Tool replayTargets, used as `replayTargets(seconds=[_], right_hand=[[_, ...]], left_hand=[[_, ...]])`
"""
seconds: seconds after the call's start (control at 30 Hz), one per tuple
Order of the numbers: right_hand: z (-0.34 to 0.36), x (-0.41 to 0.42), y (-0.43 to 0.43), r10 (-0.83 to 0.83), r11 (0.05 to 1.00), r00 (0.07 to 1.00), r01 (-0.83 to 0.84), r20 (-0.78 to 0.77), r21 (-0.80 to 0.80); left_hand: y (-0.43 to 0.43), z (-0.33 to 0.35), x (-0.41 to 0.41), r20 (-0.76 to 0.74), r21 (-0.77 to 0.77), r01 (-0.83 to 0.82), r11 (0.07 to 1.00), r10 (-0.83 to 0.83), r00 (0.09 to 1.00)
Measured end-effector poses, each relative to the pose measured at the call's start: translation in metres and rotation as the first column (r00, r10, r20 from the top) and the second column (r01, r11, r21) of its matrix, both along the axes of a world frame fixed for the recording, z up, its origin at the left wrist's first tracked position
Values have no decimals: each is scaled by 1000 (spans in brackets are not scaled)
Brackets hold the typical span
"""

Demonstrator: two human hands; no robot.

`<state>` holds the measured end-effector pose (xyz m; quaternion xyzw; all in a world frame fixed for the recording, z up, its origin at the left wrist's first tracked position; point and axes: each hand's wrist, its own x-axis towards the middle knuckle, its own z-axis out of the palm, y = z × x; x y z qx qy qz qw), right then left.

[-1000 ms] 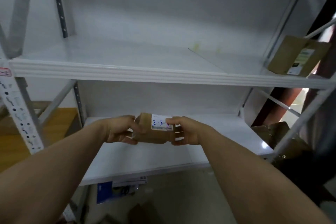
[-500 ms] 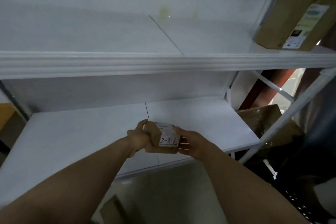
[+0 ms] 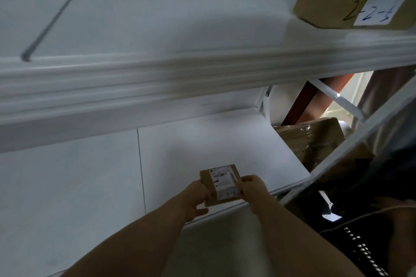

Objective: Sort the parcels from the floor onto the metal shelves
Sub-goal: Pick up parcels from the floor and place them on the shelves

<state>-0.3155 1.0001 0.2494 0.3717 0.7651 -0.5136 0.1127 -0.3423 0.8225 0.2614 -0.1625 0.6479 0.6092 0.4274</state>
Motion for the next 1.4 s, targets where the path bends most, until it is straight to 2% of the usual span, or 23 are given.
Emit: replayTargets(seconds=[0.1, 0.2, 0.37, 0.53, 0.67, 0.83, 0.97, 1.13, 1.3, 1.4], right_hand=[[-10, -11, 18, -59, 995, 998, 60, 9, -84], [-25, -22, 29, -46, 988, 998, 53, 47, -143], [-46, -26, 32, -55, 981, 995, 68, 78, -180], [-53, -23, 30, -64, 988, 987, 84, 147, -131], [-44, -20, 20, -133, 984, 979, 149, 157, -95], [-13, -25, -8, -91, 993, 984, 100, 153, -54], [20, -21, -64, -13, 999, 993, 19, 120, -50], [38, 9, -165, 161, 983, 969, -141, 187, -117], [32, 58, -306, 342, 937, 922, -322, 181, -133], [24, 88, -399, 477, 878, 855, -454, 204, -152]], left_hand=[[16, -16, -14, 38, 10, 5, 1000, -6, 999], [27, -33, -24, 106, 55, 2, 998, -8, 994], [34, -55, -27, 168, 3, 10, 1000, -11, 986], [33, -56, -22, 146, -13, 16, 1000, -14, 989], [22, -46, -20, 131, -7, -28, 1000, 29, 991], [-14, -29, -14, 104, -13, -73, 997, 74, 992], [-65, -18, 0, 52, -47, -102, 994, 104, 993], [-162, -5, 36, -25, -167, -148, 975, 146, 989], [-315, -1, 105, -55, -282, -269, 921, 265, 963], [-416, -4, 156, -67, -334, -340, 879, 338, 939]])
